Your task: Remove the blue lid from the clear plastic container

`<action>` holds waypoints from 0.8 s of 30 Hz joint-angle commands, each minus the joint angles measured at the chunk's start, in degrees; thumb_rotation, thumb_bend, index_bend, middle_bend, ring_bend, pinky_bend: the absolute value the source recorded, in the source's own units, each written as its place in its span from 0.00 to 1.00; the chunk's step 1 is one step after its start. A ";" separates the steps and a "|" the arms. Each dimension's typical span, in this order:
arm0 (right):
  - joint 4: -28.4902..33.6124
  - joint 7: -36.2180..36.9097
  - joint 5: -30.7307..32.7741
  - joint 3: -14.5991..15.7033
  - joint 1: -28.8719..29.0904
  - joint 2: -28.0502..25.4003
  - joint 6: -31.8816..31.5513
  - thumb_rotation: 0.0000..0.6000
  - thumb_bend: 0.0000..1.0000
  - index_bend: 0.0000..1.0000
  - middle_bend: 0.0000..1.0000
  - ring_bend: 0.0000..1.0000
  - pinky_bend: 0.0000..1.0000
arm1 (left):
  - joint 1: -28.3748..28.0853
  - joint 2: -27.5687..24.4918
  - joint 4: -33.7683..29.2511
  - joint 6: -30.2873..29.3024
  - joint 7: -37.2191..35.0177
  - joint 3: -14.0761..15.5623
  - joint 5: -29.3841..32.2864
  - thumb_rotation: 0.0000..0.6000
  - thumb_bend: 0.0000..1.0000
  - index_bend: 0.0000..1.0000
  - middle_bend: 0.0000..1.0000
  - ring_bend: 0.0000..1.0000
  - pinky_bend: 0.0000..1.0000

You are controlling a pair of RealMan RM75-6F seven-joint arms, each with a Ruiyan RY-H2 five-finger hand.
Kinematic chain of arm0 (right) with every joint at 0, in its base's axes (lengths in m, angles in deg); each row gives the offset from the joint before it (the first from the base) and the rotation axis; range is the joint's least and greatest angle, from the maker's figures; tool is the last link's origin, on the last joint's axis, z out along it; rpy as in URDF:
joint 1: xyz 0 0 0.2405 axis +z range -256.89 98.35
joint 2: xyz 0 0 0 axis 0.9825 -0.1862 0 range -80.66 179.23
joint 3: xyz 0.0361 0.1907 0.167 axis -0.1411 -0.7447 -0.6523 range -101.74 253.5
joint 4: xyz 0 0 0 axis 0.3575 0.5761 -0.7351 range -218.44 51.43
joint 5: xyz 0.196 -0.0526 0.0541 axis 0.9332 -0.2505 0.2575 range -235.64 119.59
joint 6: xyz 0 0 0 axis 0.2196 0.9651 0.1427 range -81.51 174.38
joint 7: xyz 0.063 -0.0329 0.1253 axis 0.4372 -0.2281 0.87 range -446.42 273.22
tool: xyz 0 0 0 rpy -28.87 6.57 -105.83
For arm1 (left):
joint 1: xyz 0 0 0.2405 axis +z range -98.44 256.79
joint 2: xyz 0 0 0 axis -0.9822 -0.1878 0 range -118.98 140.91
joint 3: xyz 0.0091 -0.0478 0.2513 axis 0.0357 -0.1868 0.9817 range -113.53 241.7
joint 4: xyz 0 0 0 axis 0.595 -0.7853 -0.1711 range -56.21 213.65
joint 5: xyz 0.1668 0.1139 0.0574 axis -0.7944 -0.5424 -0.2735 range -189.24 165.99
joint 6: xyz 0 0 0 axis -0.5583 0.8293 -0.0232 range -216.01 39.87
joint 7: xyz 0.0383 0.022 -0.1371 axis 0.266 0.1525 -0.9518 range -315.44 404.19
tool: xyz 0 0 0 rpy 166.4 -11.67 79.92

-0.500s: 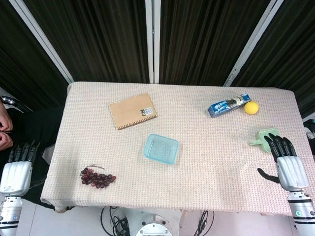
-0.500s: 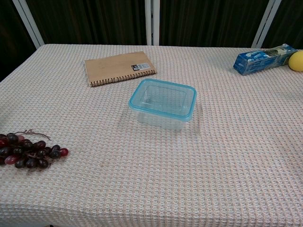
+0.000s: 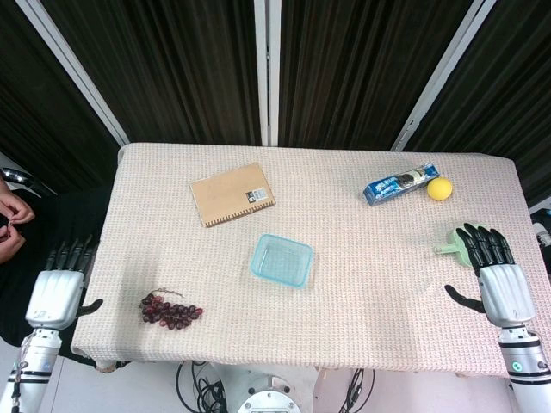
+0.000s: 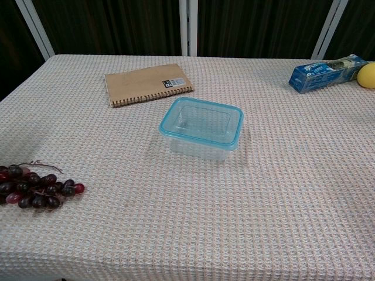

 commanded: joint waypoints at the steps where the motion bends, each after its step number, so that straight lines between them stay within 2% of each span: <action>1: 0.24 -0.40 -0.77 -0.37 0.93 0.10 0.75 1.00 0.08 0.00 0.06 0.00 0.00 | -6.55 0.66 -3.48 8.04 3.02 -2.91 -0.78 1.00 0.00 0.02 0.00 0.00 0.00; 6: 0.32 -0.53 -2.24 -0.33 2.70 0.35 2.80 1.00 0.08 0.00 0.06 0.00 0.00 | -17.22 3.73 -6.42 23.15 3.34 -7.31 4.65 1.00 0.00 0.01 0.00 0.00 0.00; 8: 0.19 -0.40 -3.03 -0.16 3.60 0.58 3.90 1.00 0.08 0.00 0.06 0.00 0.00 | -21.88 6.16 -5.32 28.34 4.40 -9.65 8.52 1.00 0.00 0.00 0.00 0.00 0.00; 11: 0.14 -0.41 -4.30 -0.03 4.54 0.79 4.56 1.00 0.08 0.00 0.06 0.00 0.00 | -27.95 10.61 -2.43 33.05 7.83 -12.31 14.91 1.00 0.00 0.00 0.00 0.00 0.00; 16: -0.16 -0.41 -5.31 0.03 5.44 0.95 5.01 1.00 0.08 0.00 0.07 0.00 0.00 | -36.04 14.79 -1.01 36.60 14.48 -13.58 28.04 1.00 0.00 0.00 0.00 0.00 0.00; 24: -2.04 1.34 -5.02 0.29 5.79 2.04 5.23 1.00 0.08 0.00 0.07 0.00 0.00 | -47.88 22.18 3.81 33.76 22.59 -13.25 46.42 1.00 0.00 0.00 0.00 0.00 0.00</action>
